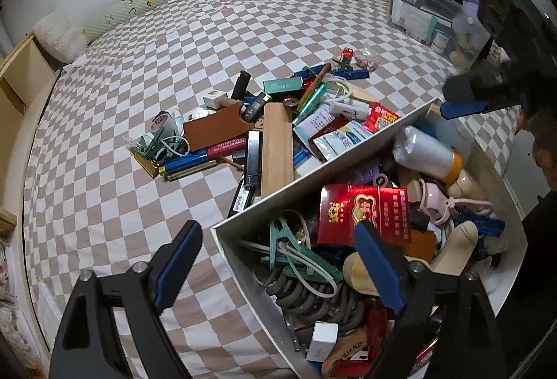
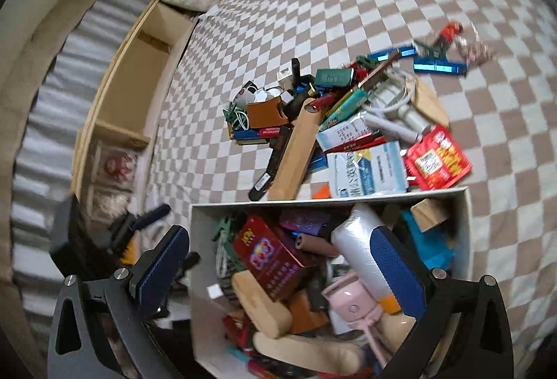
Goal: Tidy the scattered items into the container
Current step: 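Lift both tools away from the box and turn back toward the pile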
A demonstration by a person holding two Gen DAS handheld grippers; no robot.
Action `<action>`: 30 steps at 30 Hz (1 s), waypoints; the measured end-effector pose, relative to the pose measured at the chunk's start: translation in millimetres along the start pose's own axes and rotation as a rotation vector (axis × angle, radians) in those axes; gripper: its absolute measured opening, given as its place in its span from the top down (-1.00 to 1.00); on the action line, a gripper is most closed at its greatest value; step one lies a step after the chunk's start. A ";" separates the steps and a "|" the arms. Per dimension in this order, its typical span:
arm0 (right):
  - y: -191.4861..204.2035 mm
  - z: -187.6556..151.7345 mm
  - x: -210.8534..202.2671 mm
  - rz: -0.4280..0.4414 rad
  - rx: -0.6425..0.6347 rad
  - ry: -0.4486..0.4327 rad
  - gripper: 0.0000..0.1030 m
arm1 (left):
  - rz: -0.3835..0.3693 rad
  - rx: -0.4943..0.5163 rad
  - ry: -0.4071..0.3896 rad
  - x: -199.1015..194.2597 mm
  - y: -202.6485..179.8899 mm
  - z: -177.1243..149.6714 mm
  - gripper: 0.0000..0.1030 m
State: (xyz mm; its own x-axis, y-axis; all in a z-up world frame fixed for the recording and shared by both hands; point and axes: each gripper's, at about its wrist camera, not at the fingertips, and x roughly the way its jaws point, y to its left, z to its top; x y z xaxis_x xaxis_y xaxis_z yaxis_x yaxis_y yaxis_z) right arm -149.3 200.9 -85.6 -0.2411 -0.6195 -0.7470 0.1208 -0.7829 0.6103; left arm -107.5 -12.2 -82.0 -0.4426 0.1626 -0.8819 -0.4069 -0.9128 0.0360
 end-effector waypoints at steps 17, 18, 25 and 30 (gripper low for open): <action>21.2 -14.9 -16.4 -0.255 -0.281 -0.067 -1.00 | 0.002 -0.063 -0.101 -16.6 -4.7 11.7 -0.99; 20.5 -15.1 -16.9 -0.266 -0.288 -0.068 -1.00 | 0.002 -0.061 -0.100 -16.0 -5.4 12.1 -0.99; 15.0 -15.6 -25.1 -0.300 -0.327 -0.082 -1.00 | 0.003 -0.070 -0.077 -7.7 -6.0 13.6 -0.99; 7.5 -15.1 -30.9 -0.362 -0.377 -0.101 -1.00 | -0.016 -0.104 -0.067 -2.6 0.4 15.7 -0.99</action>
State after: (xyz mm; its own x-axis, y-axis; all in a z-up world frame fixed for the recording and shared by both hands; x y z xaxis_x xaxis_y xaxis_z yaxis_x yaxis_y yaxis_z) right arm -126.4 213.2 -61.9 -0.4207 -0.3116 -0.8520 0.3460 -0.9233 0.1668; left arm -119.1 -7.1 -72.3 -0.4902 0.1991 -0.8486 -0.3311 -0.9431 -0.0300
